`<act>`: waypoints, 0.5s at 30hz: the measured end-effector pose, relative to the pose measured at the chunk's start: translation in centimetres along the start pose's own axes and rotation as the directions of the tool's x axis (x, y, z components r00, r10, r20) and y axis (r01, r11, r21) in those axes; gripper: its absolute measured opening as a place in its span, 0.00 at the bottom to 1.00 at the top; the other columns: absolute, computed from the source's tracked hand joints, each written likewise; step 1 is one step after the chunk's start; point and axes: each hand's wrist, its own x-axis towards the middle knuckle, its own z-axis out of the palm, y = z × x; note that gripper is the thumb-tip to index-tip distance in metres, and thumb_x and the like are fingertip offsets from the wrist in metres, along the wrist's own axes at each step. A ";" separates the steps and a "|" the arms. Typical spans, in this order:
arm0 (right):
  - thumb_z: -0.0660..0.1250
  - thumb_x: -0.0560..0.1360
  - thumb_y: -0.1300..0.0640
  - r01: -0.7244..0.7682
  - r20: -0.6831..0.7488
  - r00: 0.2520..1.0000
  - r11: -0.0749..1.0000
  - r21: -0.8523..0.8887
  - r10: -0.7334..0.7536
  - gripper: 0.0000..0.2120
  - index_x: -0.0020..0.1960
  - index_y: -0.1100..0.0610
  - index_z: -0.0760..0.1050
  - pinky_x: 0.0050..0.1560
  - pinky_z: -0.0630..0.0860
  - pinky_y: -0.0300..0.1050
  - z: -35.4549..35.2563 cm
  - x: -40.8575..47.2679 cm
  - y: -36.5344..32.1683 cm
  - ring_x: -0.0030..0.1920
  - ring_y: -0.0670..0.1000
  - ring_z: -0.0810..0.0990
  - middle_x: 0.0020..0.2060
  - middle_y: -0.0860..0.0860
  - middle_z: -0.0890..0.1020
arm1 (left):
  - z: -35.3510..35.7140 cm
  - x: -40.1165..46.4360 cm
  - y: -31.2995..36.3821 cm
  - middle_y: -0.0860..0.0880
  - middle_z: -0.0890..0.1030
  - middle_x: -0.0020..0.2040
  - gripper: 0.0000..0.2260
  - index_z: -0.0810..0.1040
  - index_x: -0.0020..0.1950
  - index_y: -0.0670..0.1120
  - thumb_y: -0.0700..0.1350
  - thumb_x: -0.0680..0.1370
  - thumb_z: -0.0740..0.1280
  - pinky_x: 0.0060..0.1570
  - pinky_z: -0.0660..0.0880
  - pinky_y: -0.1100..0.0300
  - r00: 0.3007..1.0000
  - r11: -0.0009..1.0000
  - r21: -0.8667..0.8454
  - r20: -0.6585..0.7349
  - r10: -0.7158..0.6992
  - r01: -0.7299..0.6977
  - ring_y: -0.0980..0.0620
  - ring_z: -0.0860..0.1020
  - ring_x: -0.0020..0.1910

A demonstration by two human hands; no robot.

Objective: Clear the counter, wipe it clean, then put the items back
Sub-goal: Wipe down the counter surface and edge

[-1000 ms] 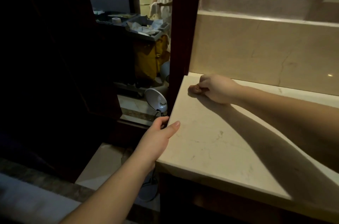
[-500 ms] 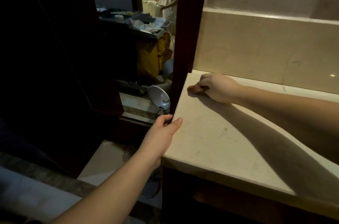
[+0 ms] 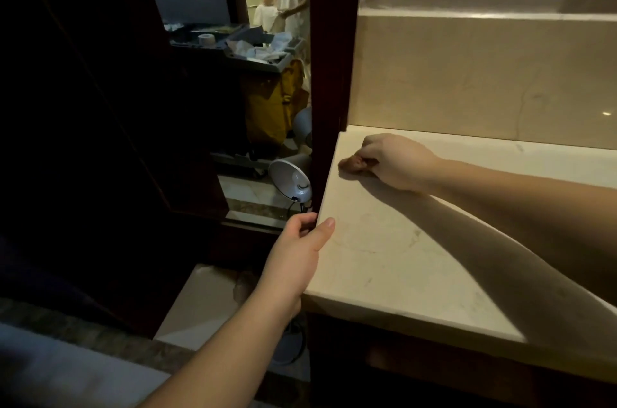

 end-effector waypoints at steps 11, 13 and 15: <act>0.64 0.75 0.59 0.127 0.152 0.978 0.986 0.107 -0.142 0.09 0.51 0.54 0.81 0.48 0.71 0.45 -2.5 -4.2 -4.0 0.49 0.53 0.76 0.47 0.50 0.77 | 0.1 0.1 -0.1 0.49 0.83 0.51 0.12 0.77 0.58 0.52 0.51 0.76 0.70 0.50 0.80 0.48 1.000 1.000 -0.004 -0.010 0.000 0.000 0.49 0.83 0.48; 0.65 0.74 0.60 0.107 0.180 0.975 0.988 0.115 -0.127 0.10 0.52 0.53 0.82 0.50 0.72 0.45 -2.9 -4.6 -3.6 0.48 0.52 0.75 0.45 0.47 0.76 | 0.0 0.3 -0.4 0.49 0.83 0.51 0.11 0.77 0.57 0.52 0.52 0.76 0.70 0.51 0.80 0.46 1.000 1.000 -0.004 -0.019 -0.002 0.002 0.48 0.83 0.48; 0.65 0.74 0.61 0.044 0.129 0.990 0.997 0.071 -0.053 0.09 0.51 0.54 0.82 0.51 0.73 0.46 -2.5 -2.5 -3.0 0.50 0.55 0.77 0.46 0.48 0.77 | 0.0 0.4 -0.6 0.49 0.83 0.52 0.12 0.77 0.58 0.52 0.52 0.76 0.70 0.52 0.80 0.46 1.000 1.000 0.001 -0.025 0.002 -0.002 0.49 0.83 0.49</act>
